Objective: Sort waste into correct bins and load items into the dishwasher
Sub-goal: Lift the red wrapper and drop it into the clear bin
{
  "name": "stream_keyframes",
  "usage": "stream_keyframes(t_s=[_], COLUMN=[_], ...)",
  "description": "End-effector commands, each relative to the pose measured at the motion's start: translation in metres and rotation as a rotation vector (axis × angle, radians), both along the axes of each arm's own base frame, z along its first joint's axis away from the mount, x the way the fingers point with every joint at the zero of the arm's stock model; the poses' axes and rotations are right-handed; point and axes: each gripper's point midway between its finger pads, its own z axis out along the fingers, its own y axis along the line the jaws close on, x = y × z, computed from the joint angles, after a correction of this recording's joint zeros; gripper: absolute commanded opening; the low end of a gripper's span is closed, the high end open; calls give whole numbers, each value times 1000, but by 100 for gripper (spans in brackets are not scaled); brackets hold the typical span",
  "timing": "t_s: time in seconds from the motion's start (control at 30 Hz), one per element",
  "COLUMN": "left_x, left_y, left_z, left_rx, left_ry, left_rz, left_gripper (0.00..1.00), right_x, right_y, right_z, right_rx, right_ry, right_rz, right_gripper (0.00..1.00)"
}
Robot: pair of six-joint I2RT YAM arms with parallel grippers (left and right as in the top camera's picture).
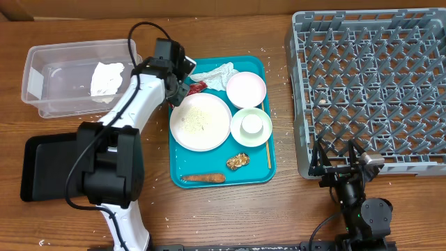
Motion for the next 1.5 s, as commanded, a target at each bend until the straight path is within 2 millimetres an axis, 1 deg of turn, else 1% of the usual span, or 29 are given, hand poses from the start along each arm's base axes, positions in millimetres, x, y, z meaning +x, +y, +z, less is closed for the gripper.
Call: stream_keyframes(t_s=[0.0, 0.17, 0.3, 0.4, 0.53, 0.57, 0.63, 0.7, 0.73, 0.8, 0.83, 0.97, 1.03, 1.07, 1.13, 1.17, 1.2, 1.23, 1.27, 1.3, 1.37, 1.4, 1.43, 1.47], left_x=[2, 1, -1, -3, -3, -2, 1, 7, 13, 20, 23, 28, 30, 31, 36, 38, 41, 42, 42, 40, 36, 35, 33, 30], left_y=[8, 8, 3, -1, 0, 1, 6, 8, 6, 2, 0, -14, -13, -11, 2, 13, 30, 44, 62, 79, 106, 116, 134, 145], left_z=[-4, -4, -5, -6, -6, -3, 7, 25, 45, 73, 91, 150, 183, 193, 216, 226, 235, 240, 246, 247, 246, 243, 235, 230], left_rx=[-6, -9, -35, -54, -49, -42, -21, -5, -15, -42, -67, -187, -218, -223, -219, -208, -189, -173, -146, -121, -95, -96, -107, -115], left_ry=[7, 11, 22, 31, 31, 24, -4, -50, -98, -164, -204, -318, -400, -432, -521, -567, -620, -658, -701, -730, -757, -756, -746, -738], left_rz=[41, 39, 28, 20, 22, 26, 67, 104, 117, 134, 147, 135, 156, 170, 248, 310, 398, 473, 564, 648, 764, 803, 874, 924], left_gripper=[49, 39, 32, 29, 14, 5, 4, 4, 4, 4, 4, 4, 4, 4, 4, 4, 4, 4, 4, 4, 4, 4, 4, 4], right_x=[0, 0, 0, 0, 0, 0, 0, 0, 0, 0, 0, 0, 0, 0, 0, 0, 0, 0, 0, 0, 0, 0, 0, 0], right_y=[-2, -2, -2, -2, -2, -2, -2, -2, -2, -2, -2, -2, -2, -2, -2, -2, -2, -2, -2, -2, -2, -2, -2, -2], right_z=[-2, -2, -2, -2, -2, -2, -2, -2, -2, -2, -2, -2, -2, -2, -2, -2, -2, -2, -2, -2, -2, -2, -2, -2], right_rx=[-6, -7, -6, -6, -6, -6, -7, -6, -6, -6, -7, -6, -7, -6, -7, -6, -6, -6, -6, -7, -6, -7, -6, -6], right_ry=[-5, -5, -5, -5, -5, -5, -5, -5, -5, -5, -5, -5, -5, -5, -5, -5, -5, -5, -5, -5, -5, -5, -5, -5], right_rz=[-9, -9, -9, -9, -9, -9, -9, -9, -9, -9, -9, -9, -9, -9, -9, -9, -9, -9, -9, -9, -9, -9, -10, -9], right_gripper=[100, 100, 100, 100, 100, 100, 100, 100, 100, 100, 100, 100, 100, 100, 100, 100, 100, 100, 100, 100, 100, 100, 100, 100])
